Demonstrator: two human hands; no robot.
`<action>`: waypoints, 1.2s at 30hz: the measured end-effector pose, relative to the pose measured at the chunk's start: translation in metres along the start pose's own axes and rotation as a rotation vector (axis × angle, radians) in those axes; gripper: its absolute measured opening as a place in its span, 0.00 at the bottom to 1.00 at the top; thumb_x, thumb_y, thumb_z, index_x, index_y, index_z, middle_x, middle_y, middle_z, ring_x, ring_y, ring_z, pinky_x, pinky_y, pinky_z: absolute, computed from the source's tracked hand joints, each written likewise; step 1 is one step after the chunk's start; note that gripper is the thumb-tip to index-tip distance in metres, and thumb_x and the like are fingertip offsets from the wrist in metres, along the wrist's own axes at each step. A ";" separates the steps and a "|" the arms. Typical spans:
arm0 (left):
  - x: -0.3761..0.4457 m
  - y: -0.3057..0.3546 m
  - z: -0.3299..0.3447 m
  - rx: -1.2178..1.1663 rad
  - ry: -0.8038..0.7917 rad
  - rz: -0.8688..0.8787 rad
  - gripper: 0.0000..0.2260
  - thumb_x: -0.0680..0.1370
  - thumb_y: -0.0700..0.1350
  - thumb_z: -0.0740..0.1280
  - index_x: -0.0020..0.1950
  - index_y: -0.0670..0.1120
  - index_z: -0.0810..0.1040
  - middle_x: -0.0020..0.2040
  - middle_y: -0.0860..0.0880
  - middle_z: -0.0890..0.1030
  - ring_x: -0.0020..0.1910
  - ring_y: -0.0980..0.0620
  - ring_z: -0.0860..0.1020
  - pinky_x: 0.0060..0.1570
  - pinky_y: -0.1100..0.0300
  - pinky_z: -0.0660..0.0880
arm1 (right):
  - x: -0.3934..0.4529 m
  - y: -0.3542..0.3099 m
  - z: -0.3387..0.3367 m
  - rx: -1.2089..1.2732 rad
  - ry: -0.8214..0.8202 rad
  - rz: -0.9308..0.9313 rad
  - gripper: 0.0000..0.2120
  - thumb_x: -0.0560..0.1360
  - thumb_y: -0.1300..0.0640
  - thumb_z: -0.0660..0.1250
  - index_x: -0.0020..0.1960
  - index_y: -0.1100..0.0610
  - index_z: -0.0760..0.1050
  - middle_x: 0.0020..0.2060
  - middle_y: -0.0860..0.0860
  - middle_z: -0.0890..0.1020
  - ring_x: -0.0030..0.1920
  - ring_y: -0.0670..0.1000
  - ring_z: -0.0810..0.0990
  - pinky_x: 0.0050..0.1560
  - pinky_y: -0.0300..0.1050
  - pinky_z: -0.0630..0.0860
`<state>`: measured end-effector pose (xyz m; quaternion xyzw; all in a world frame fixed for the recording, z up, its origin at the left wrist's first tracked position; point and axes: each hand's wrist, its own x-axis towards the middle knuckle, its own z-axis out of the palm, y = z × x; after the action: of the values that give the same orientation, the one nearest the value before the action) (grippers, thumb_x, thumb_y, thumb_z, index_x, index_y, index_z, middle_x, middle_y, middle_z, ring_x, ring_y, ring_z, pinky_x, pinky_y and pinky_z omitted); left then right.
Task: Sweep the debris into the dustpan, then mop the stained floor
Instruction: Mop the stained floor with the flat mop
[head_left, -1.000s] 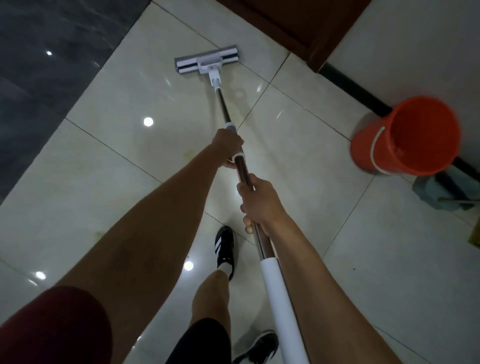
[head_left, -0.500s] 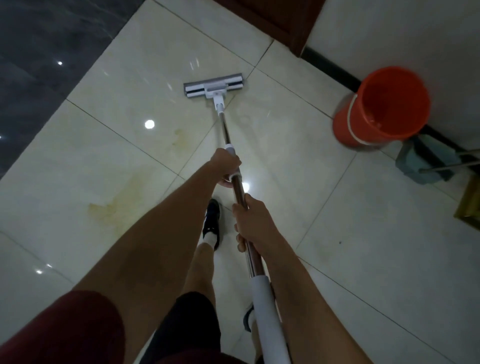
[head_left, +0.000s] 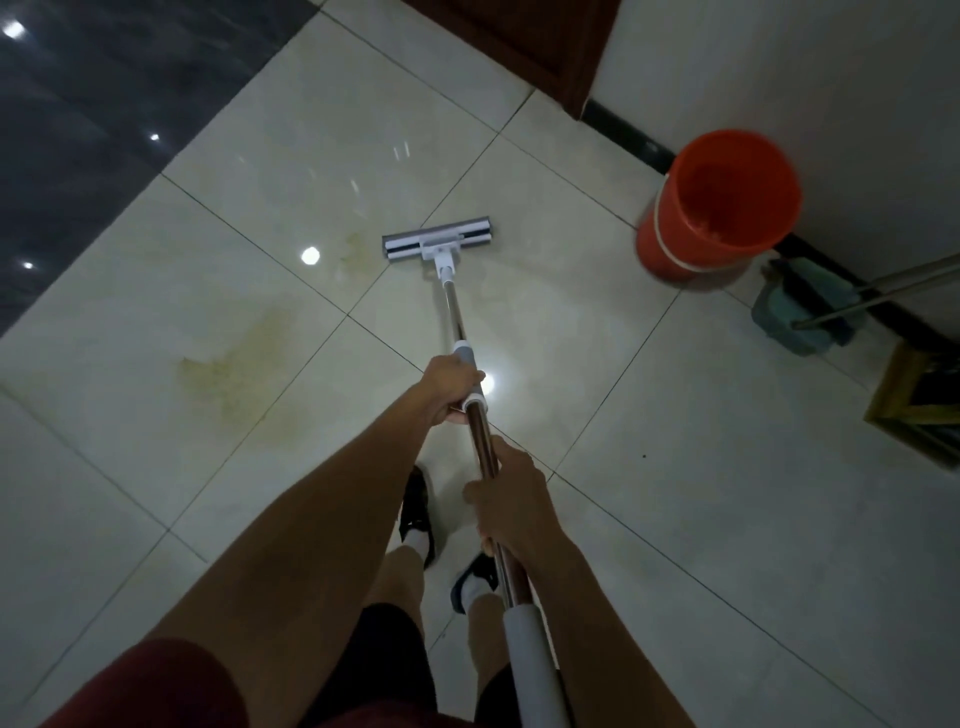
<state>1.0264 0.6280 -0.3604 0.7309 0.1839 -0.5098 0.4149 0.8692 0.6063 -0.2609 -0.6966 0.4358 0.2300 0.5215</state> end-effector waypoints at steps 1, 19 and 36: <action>-0.003 0.000 0.000 -0.036 0.006 -0.001 0.13 0.79 0.38 0.70 0.60 0.33 0.75 0.46 0.35 0.81 0.33 0.42 0.82 0.41 0.40 0.83 | -0.002 -0.002 -0.002 -0.024 -0.002 -0.020 0.14 0.74 0.65 0.67 0.59 0.60 0.74 0.44 0.52 0.77 0.40 0.53 0.77 0.45 0.44 0.79; -0.039 -0.014 -0.129 -0.736 -0.035 -0.005 0.17 0.81 0.42 0.64 0.69 0.39 0.69 0.53 0.38 0.81 0.44 0.44 0.81 0.40 0.50 0.79 | -0.041 -0.088 0.036 -0.872 0.047 -0.496 0.19 0.78 0.63 0.60 0.69 0.62 0.67 0.49 0.57 0.79 0.44 0.59 0.79 0.39 0.47 0.69; -0.051 -0.077 -0.316 -0.994 0.209 0.001 0.03 0.80 0.38 0.66 0.51 0.45 0.74 0.46 0.48 0.81 0.42 0.53 0.78 0.43 0.58 0.71 | -0.052 -0.184 0.167 -1.299 0.009 -0.959 0.24 0.75 0.67 0.65 0.70 0.61 0.65 0.53 0.58 0.80 0.54 0.58 0.77 0.43 0.49 0.69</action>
<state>1.1395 0.9323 -0.3040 0.4922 0.4447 -0.2846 0.6921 1.0211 0.7940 -0.1821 -0.9727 -0.1291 0.1856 0.0527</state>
